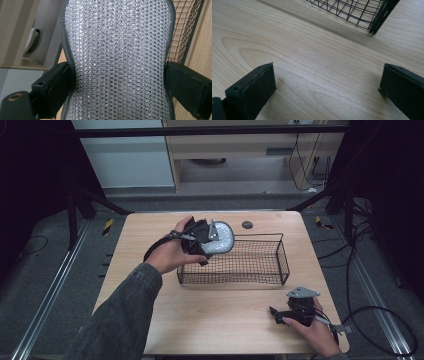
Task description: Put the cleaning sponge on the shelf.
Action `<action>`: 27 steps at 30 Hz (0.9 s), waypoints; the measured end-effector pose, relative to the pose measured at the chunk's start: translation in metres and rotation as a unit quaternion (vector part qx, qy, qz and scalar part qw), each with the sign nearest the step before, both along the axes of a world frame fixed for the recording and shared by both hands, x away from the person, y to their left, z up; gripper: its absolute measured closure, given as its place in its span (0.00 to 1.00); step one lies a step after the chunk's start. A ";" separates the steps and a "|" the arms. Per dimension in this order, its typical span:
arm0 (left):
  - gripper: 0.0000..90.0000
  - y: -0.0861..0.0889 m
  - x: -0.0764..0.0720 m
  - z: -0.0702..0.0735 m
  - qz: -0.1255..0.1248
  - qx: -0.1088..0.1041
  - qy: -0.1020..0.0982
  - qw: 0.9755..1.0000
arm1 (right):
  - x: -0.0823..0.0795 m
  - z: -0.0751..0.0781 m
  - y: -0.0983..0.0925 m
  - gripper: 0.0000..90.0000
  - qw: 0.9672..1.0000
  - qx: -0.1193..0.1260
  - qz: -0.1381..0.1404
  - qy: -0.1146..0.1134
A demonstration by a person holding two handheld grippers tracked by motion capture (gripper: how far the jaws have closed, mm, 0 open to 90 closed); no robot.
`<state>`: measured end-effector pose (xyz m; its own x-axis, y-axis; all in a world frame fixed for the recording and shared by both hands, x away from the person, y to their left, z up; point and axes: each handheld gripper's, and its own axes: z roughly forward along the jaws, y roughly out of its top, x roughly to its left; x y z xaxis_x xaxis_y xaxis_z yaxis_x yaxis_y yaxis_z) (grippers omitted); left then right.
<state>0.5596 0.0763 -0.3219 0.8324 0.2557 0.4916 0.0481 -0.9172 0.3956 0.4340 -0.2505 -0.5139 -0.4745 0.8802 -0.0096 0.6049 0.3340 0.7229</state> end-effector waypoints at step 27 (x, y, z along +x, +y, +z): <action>0.09 -0.010 0.007 -0.042 -0.024 0.018 0.031 0.999 | 0.000 0.000 0.000 0.00 1.000 0.001 0.001 0.001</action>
<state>0.5670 0.0667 -0.3642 0.8726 0.1975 0.4467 0.0266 -0.9325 0.3602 0.4341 -0.2505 -0.5139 -0.4755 0.8797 -0.0071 0.6064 0.3336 0.7218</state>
